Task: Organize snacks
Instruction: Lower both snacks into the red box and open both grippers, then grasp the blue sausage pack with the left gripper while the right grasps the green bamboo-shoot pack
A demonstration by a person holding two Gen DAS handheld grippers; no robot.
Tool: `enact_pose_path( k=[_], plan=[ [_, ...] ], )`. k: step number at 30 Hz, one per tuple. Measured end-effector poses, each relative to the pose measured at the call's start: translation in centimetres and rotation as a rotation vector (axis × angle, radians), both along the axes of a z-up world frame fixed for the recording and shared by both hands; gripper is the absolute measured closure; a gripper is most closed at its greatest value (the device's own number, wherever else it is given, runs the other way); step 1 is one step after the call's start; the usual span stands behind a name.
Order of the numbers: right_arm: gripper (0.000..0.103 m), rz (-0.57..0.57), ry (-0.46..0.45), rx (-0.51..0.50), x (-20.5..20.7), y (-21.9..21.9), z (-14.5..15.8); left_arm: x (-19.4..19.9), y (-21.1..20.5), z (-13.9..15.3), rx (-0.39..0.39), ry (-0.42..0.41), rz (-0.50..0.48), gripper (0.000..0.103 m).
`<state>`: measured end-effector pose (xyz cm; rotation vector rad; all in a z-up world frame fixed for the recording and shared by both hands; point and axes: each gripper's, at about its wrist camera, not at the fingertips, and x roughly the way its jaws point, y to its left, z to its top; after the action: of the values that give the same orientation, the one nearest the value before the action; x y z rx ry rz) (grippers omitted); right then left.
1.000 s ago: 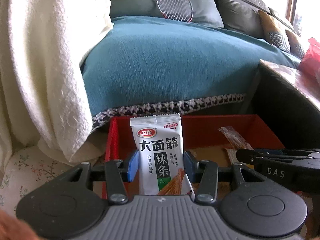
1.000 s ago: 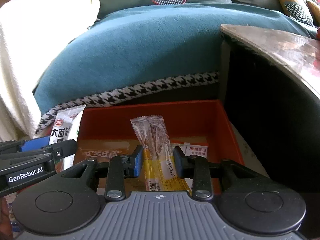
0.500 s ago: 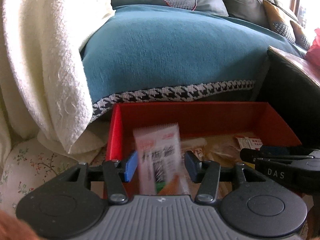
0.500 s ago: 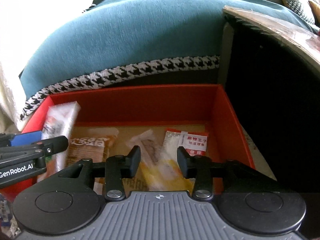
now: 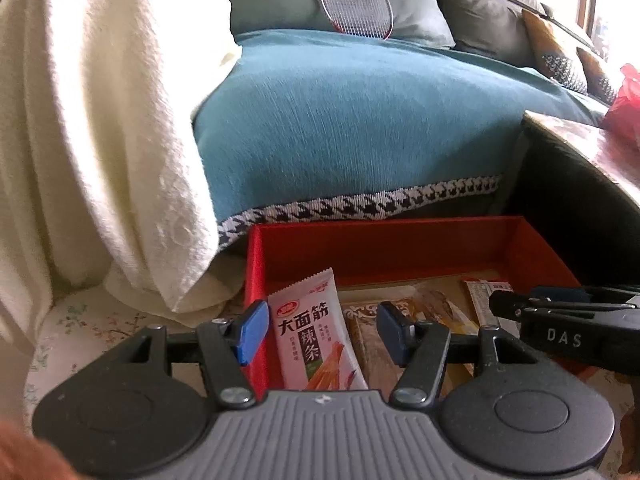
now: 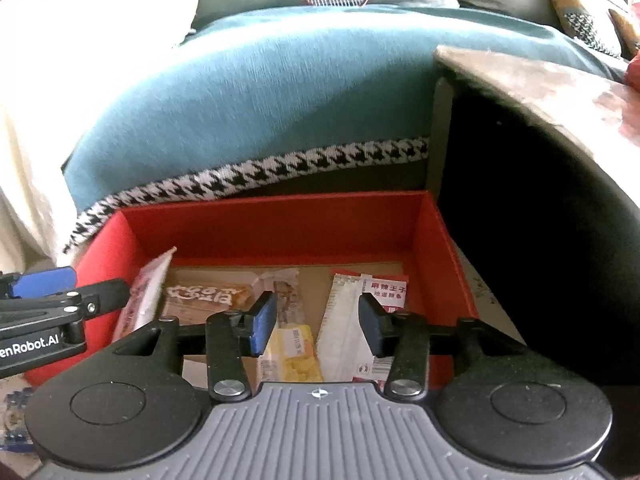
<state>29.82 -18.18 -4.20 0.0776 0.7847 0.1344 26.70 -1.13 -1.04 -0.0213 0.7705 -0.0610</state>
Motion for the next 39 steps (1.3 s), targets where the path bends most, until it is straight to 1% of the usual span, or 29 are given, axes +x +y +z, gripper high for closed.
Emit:
enact_pose_path(
  k=[6,11,17,19,26,27,29,30,33,34,35,39],
  plan=[
    [0.043,0.006,-0.028,0.024,-2.1,0.1,1.6,-1.9,1.3,0.8,-0.012,-0.004,0.011,0.050],
    [0.041,0.031,-0.033,0.034,-4.1,0.3,2.4,-3.5,2.4,1.2,-0.023,0.004,0.024,0.050],
    [0.041,0.060,-0.011,0.038,-5.9,1.0,2.4,-5.4,3.5,1.3,-0.006,0.012,0.034,0.050],
    [0.039,0.079,-0.003,0.042,-6.6,1.3,2.5,-6.1,4.0,1.2,-0.005,0.016,0.040,0.050],
    [0.037,0.153,0.030,0.023,-8.3,2.9,2.1,-8.4,6.7,0.8,-0.004,0.049,0.058,0.049],
    [0.035,0.160,0.031,0.021,-8.5,3.1,2.1,-8.8,7.3,0.7,-0.003,0.055,0.069,0.049],
    [0.035,0.179,0.035,0.017,-9.0,3.4,2.1,-9.6,8.5,0.5,-0.002,0.065,0.101,0.044],
    [0.035,0.190,0.037,0.016,-9.2,3.6,2.1,-10.0,9.2,0.4,-0.007,0.070,0.117,0.044],
    [0.033,0.215,0.043,0.016,-9.8,4.2,2.2,-11.0,10.8,-0.1,-0.006,0.097,0.134,0.040],
    [0.030,0.222,0.046,0.018,-10.0,4.3,2.2,-11.1,11.1,-0.4,-0.001,0.104,0.127,0.038],
    [0.030,0.230,0.047,0.021,-10.2,4.4,2.2,-11.1,11.4,-0.7,0.005,0.105,0.112,0.038],
    [0.029,0.273,0.057,0.011,-11.2,4.7,2.1,-10.6,12.3,-2.4,0.039,0.142,-0.033,0.036]
  ],
)
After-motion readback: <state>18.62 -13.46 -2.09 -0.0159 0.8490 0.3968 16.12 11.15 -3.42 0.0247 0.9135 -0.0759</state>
